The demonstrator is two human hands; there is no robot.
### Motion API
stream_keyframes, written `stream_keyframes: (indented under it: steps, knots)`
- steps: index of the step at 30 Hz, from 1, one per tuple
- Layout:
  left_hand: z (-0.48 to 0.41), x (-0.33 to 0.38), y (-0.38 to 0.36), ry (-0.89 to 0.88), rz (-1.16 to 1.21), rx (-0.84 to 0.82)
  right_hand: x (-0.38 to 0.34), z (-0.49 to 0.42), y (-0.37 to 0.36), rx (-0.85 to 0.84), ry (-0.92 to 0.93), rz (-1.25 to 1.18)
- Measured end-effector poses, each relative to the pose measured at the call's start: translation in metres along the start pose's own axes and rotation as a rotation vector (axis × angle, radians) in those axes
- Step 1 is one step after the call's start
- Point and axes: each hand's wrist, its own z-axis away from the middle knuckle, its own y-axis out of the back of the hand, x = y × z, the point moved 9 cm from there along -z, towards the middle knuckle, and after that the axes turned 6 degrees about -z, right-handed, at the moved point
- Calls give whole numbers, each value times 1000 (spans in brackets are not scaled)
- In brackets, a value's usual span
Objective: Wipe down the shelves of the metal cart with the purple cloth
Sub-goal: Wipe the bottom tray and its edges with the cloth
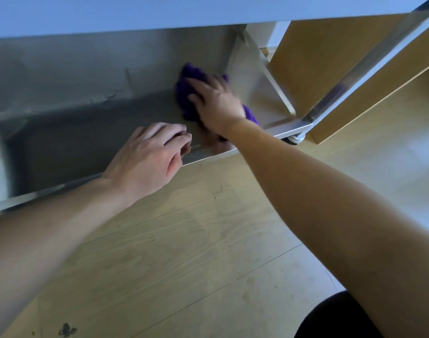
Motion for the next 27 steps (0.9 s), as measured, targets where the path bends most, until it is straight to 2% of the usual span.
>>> stream_keyframes:
  steps: [2, 5, 7, 11, 13, 16, 18, 23, 25, 27]
  knots:
    - [0, 1, 1, -5, -14, -4, -40, 0, -17, -55, 178, 0]
    - [0, 1, 0, -3, 3, -3, -30, -1, -15, -88, 214, -15]
    - [1, 0, 0, 3, 19, 4, 8, -1, 3, -20, 105, -49]
    - [1, 0, 0, 2, 17, 14, 116, 21, 48, 148, -281, -45]
    - [-1, 2, 0, -1, 15, 12, 137, 31, 59, 196, -396, -35]
    - [-2, 2, -1, -4, -6, 4, 125, 33, 55, 213, -498, 34]
    - [-2, 2, 0, -3, -16, -4, 94, 26, 41, 164, -444, 44]
    - [-2, 3, 0, 9, -20, -26, -21, 5, -4, -39, 73, 2]
    - [-1, 3, 0, 11, -21, -24, -32, 4, -11, -76, 128, -18]
    - [0, 1, 1, 18, 5, -18, -20, 4, -5, -46, 97, -23]
